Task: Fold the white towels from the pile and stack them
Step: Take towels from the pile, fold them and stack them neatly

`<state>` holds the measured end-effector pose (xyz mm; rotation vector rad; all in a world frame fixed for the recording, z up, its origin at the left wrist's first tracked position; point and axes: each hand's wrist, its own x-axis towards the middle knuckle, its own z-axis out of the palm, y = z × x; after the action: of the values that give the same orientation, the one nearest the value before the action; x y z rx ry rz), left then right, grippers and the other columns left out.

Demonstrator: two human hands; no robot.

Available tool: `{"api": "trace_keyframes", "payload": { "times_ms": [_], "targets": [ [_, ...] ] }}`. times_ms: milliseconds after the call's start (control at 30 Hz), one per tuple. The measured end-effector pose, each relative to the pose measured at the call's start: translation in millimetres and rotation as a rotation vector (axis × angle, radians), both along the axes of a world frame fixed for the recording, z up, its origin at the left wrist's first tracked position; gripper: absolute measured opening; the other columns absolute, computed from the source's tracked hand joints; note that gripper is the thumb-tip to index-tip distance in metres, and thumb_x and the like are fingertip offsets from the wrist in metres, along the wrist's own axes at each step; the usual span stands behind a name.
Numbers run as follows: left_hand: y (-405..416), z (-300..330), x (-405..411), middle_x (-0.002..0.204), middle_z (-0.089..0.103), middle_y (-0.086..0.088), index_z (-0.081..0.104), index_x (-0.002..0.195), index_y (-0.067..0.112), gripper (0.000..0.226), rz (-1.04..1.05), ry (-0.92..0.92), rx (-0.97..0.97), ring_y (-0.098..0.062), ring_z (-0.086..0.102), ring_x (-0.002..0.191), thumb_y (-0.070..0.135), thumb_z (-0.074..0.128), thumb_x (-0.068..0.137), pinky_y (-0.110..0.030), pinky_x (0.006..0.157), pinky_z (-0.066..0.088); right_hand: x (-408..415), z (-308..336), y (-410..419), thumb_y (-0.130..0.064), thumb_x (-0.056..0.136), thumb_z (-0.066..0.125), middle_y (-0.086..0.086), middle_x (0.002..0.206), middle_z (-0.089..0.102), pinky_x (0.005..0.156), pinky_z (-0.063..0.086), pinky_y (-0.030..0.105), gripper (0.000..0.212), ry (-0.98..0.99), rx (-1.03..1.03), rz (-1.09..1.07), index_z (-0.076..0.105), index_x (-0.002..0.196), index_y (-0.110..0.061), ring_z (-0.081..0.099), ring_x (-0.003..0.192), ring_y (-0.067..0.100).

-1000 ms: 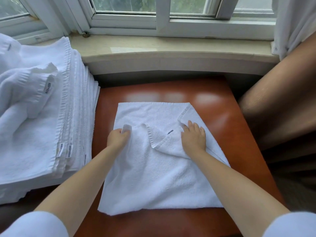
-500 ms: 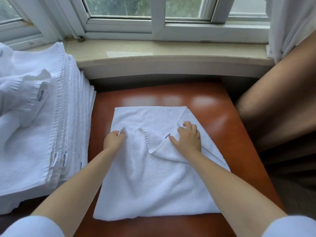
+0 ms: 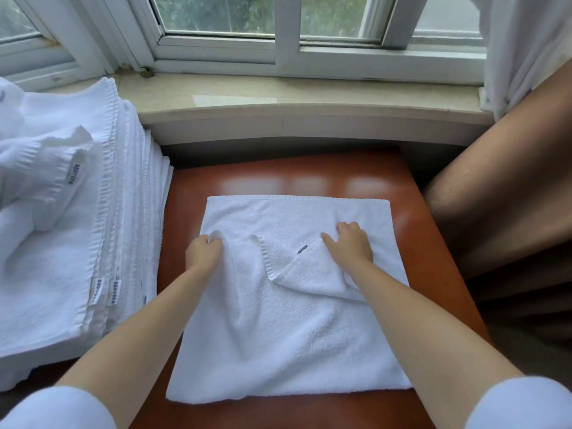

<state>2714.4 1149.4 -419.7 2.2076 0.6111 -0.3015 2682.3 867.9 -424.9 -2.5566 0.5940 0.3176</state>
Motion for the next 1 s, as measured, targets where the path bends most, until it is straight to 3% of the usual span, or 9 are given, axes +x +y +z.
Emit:
{"api": "trace_keyframes", "payload": {
  "times_ms": [100, 200, 300, 433, 533, 633, 733, 900, 1000],
  "targets": [
    [0, 2, 1, 0.065, 0.041, 0.003, 0.041, 0.066, 0.015, 0.024, 0.094, -0.108, -0.028, -0.017, 0.036, 0.058, 0.017, 0.04, 0.09, -0.029, 0.053, 0.028, -3, 1, 7, -0.048, 0.088, 0.059, 0.005, 0.124, 0.048, 0.086, 0.047, 0.035, 0.05, 0.015, 0.009, -0.007, 0.052, 0.124, -0.015, 0.052, 0.111, 0.025],
    [-2, 4, 1, 0.077, 0.054, 0.003, 0.057, 0.085, 0.014, 0.018, 0.118, -0.186, -0.041, -0.014, 0.047, 0.066, 0.018, 0.04, 0.089, -0.028, 0.057, 0.036, -7, 7, 16, -0.049, 0.091, 0.054, 0.005, 0.123, 0.045, 0.082, 0.046, 0.034, 0.049, -0.081, -0.179, 0.013, 0.048, 0.126, -0.016, 0.051, 0.109, 0.024],
    [-1, 2, -3, 0.083, 0.056, -0.001, 0.057, 0.091, 0.012, 0.017, 0.043, -0.137, -0.009, -0.012, 0.048, 0.066, 0.021, 0.042, 0.092, -0.027, 0.054, 0.036, -17, 8, 28, -0.048, 0.095, 0.046, 0.006, 0.119, 0.052, 0.08, 0.046, 0.034, 0.044, -0.02, -0.207, 0.045, 0.049, 0.121, -0.013, 0.054, 0.107, 0.025],
    [3, 2, -9, 0.087, 0.056, -0.004, 0.056, 0.092, 0.009, 0.018, 0.053, -0.079, -0.017, -0.02, 0.05, 0.073, 0.022, 0.043, 0.094, -0.029, 0.062, 0.039, -24, 3, 29, -0.036, 0.097, 0.045, 0.007, 0.11, 0.062, 0.069, 0.04, 0.029, 0.028, 0.124, -0.083, 0.052, 0.051, 0.109, -0.012, 0.059, 0.101, 0.027],
    [4, 16, -13, 0.074, 0.055, -0.001, 0.055, 0.078, 0.014, 0.022, 0.089, -0.297, -0.007, -0.023, 0.05, 0.072, 0.023, 0.044, 0.095, -0.032, 0.061, 0.038, -19, 14, 19, -0.031, 0.101, 0.035, 0.011, 0.096, 0.065, 0.063, 0.035, 0.03, 0.023, -0.077, -0.085, 0.05, 0.047, 0.087, -0.017, 0.059, 0.086, 0.031],
    [-2, 40, -8, 0.081, 0.059, 0.0, 0.062, 0.093, 0.014, 0.018, 0.044, -0.579, 0.016, -0.019, 0.053, 0.075, 0.022, 0.046, 0.098, -0.029, 0.067, 0.043, -11, 32, 0, -0.031, 0.103, 0.031, 0.01, 0.076, 0.056, 0.059, 0.029, 0.032, 0.027, -0.335, -0.083, -0.167, 0.044, 0.086, -0.014, 0.055, 0.074, 0.034],
    [-11, 58, 15, 0.086, 0.059, 0.0, 0.061, 0.101, 0.01, 0.021, 0.032, -0.683, 0.03, -0.014, 0.052, 0.078, 0.023, 0.044, 0.1, -0.019, 0.064, 0.04, 10, 41, -31, -0.03, 0.104, 0.031, 0.017, 0.092, 0.062, 0.064, 0.032, 0.033, 0.031, -0.427, -0.056, -0.437, 0.049, 0.098, -0.007, 0.058, 0.085, 0.038],
    [-15, 43, 67, 0.09, 0.058, 0.002, 0.061, 0.104, 0.013, 0.024, 0.058, -0.56, 0.131, -0.014, 0.052, 0.08, 0.03, 0.044, 0.102, -0.016, 0.061, 0.036, 34, 27, -62, -0.027, 0.104, 0.031, 0.021, 0.113, 0.062, 0.074, 0.036, 0.036, 0.03, -0.279, -0.02, -0.624, 0.05, 0.11, -0.005, 0.057, 0.103, 0.039],
    [-15, 16, 94, 0.096, 0.064, -0.011, 0.062, 0.101, 0.009, 0.026, 0.038, -0.278, 0.194, -0.026, 0.059, 0.083, 0.027, 0.043, 0.101, -0.033, 0.068, 0.05, 39, 8, -66, -0.02, 0.101, 0.036, 0.017, 0.124, 0.056, 0.087, 0.04, 0.038, 0.029, -0.178, 0.012, -0.603, 0.053, 0.122, -0.008, 0.05, 0.116, 0.036]
  ]
}}
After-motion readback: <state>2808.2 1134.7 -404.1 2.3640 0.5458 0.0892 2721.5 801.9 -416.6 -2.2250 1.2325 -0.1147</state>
